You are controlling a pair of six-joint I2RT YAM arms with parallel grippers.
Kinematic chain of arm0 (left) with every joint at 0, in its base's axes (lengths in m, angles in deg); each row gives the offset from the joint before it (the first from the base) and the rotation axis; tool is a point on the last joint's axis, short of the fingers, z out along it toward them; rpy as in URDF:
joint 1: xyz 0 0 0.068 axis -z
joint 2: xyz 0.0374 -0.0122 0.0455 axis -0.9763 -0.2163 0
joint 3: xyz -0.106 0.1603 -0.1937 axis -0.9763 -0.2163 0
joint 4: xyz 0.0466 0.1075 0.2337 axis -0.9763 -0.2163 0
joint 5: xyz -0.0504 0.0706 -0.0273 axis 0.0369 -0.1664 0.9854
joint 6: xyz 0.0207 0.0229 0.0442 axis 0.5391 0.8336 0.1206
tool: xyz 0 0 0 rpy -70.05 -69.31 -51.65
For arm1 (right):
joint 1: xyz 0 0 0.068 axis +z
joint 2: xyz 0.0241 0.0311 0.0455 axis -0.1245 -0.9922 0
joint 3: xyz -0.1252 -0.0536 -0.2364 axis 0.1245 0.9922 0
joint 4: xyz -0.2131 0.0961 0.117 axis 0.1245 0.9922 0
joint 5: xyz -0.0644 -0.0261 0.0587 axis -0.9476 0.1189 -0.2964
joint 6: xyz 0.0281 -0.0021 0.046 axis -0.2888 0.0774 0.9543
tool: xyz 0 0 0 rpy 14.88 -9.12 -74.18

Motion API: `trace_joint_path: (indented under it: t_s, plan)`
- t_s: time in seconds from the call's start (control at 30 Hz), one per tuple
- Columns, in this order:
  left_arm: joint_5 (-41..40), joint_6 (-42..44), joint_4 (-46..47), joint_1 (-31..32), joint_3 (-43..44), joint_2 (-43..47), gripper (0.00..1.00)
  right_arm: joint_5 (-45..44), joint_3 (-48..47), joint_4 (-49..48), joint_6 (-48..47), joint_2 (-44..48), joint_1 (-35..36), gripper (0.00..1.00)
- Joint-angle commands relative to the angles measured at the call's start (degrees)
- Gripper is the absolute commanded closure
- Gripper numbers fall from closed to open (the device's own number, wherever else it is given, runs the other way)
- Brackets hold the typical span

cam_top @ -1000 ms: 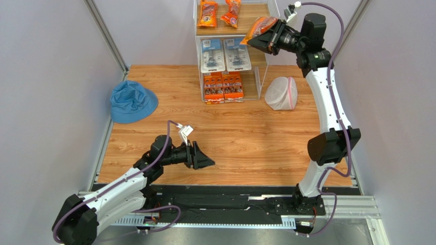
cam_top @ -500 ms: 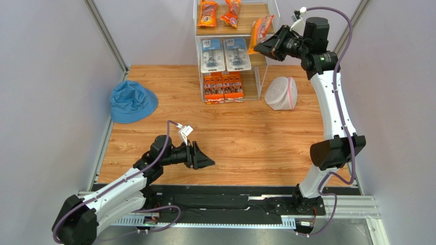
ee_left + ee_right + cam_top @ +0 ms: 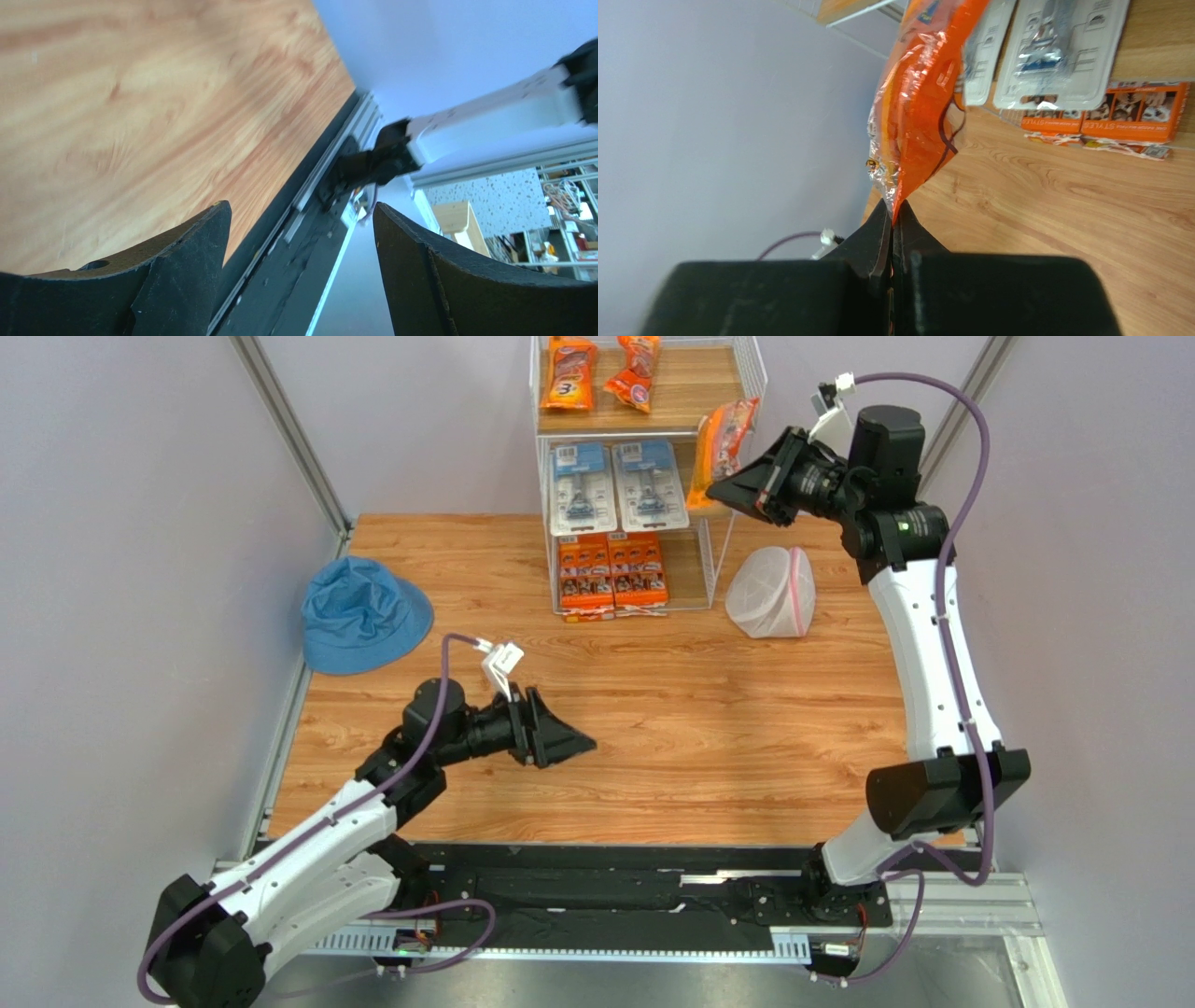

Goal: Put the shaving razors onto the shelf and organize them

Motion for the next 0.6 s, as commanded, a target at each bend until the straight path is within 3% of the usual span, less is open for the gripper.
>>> trace_joint_path:
  t_s: [0.0,0.3,0.57]
  plan:
    - [-2.17,-1.57,3.64,-0.13,9.47,-1.6,0.16,8.09,5.51,-5.79,-1.64,9.29,0.27,1.0]
    - [-0.24,-13.79,21.03,-0.66,15.1,-8.18,0.08,22.42,29.93,-15.11,2.49,28.47,3.08,1.0]
    - [6.79,-28.97,39.23,-0.13,16.78,-19.7,0.03,23.14,37.52,-12.66,1.71,38.4,9.49,1.0]
